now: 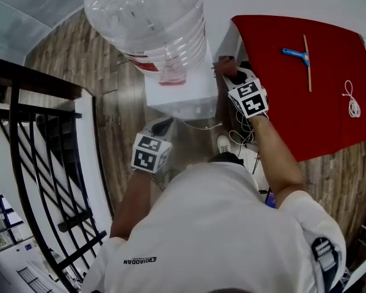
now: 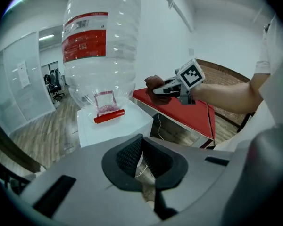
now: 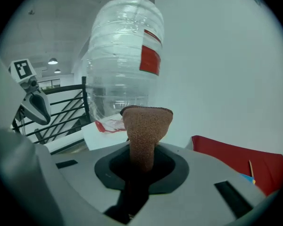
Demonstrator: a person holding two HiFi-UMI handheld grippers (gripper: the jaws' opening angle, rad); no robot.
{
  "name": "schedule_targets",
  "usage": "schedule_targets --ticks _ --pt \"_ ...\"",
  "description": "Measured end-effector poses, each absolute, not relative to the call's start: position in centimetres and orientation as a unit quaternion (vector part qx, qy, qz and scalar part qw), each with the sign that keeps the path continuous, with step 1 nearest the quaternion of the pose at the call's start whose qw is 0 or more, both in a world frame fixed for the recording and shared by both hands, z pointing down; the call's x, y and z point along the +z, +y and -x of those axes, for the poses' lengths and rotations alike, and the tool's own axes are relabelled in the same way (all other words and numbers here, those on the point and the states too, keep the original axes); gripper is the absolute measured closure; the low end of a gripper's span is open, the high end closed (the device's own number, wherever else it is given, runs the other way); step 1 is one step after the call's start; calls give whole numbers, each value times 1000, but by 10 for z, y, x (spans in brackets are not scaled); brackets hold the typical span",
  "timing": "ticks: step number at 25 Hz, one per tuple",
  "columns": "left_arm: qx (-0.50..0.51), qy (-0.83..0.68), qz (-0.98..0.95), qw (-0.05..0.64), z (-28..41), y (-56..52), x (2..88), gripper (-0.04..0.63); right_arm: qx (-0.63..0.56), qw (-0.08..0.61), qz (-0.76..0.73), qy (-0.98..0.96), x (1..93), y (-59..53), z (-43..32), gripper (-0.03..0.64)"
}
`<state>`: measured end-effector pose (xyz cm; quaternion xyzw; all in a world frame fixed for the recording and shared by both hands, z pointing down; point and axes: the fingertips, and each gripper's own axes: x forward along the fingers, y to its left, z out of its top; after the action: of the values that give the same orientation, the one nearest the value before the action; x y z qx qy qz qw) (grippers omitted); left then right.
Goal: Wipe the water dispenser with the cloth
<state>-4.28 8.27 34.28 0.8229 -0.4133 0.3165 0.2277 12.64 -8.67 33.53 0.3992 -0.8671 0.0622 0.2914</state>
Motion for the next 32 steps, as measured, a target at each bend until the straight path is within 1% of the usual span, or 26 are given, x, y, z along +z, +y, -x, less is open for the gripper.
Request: schedule_targets --ticks 5,10,16,20,27,32 --pt "267 -443 -803 295 37 57 339 606 71 280 -390 -874 337 -150 -126 560" --pt "296 -458 -787 288 43 42 336 606 37 312 -363 -877 337 -204 -97 561" --pt "310 -468 -775 292 23 48 352 606 -96 376 -298 -872 369 -239 -68 560" --pt "322 -472 -766 296 17 65 358 606 -170 401 -290 -852 385 -251 -58 560" --pt "307 -495 -749 314 18 76 365 606 -181 403 -318 -839 396 -270 -70 560" --pt "324 -493 -750 299 21 76 368 606 -205 412 -296 -837 399 -256 -65 560"
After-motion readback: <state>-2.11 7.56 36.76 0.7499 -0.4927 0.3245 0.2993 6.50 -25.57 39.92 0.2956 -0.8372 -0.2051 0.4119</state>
